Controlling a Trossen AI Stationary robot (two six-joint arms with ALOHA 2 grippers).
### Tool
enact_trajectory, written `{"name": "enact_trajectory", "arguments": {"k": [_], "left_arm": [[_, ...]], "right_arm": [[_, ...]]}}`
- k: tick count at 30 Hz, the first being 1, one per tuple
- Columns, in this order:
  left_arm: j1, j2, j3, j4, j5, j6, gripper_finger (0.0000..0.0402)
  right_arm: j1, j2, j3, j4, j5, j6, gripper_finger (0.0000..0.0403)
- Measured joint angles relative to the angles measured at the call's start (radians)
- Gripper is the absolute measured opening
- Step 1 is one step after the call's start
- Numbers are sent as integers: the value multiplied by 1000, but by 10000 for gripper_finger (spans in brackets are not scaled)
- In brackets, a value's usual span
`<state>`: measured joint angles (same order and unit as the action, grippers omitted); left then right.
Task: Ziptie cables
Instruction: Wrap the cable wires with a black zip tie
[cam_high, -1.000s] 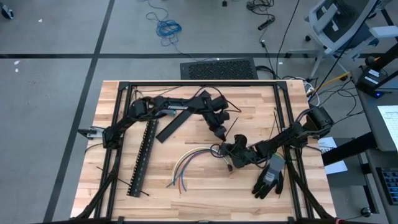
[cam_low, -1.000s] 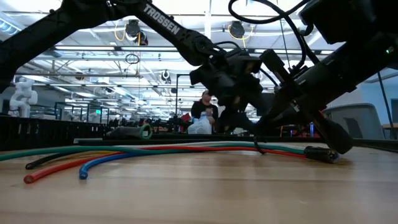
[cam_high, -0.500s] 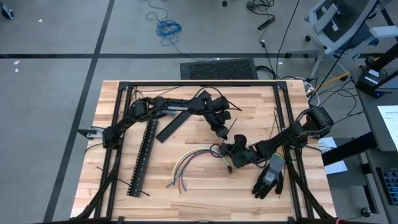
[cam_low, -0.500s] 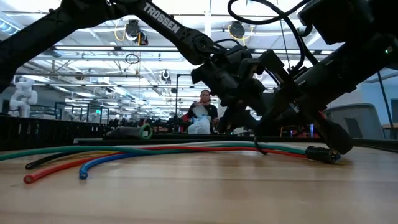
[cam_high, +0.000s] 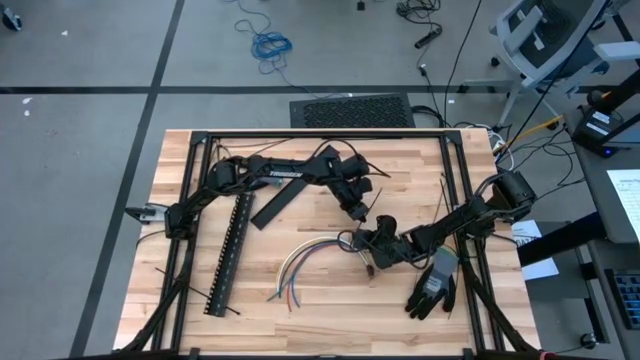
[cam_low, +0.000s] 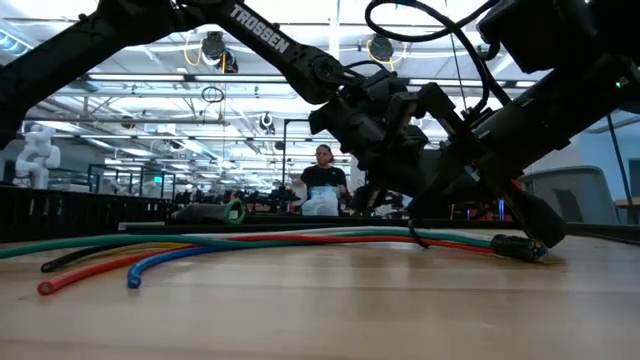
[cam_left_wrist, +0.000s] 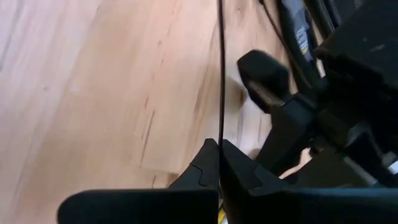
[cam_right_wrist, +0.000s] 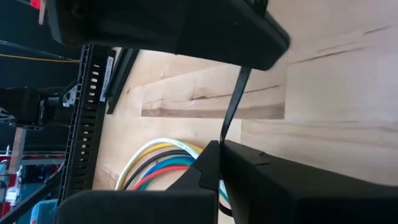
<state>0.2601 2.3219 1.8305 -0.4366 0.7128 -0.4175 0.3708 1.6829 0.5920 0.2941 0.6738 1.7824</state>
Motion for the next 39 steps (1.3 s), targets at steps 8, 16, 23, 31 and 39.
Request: {"name": "enact_trajectory", "arguments": {"k": [8,16,23,31,39], "left_arm": [[17,0,27,52,-11,-49,1],[57,0,35,73,-34,-76,0],[85,1,36,125,-48,-145,0],[81,1,37,129,-57,-154,5],[67,-3,45,204,-20,-232,97]], "right_arm": [[-14,0,-2,26,-45,-74,0],[-13,0,-2,45,-85,-93,0],[-13,0,-2,42,-95,-96,0],[-12,0,-1,39,-86,-91,0],[2,0,5,37,-215,-175,72]]}}
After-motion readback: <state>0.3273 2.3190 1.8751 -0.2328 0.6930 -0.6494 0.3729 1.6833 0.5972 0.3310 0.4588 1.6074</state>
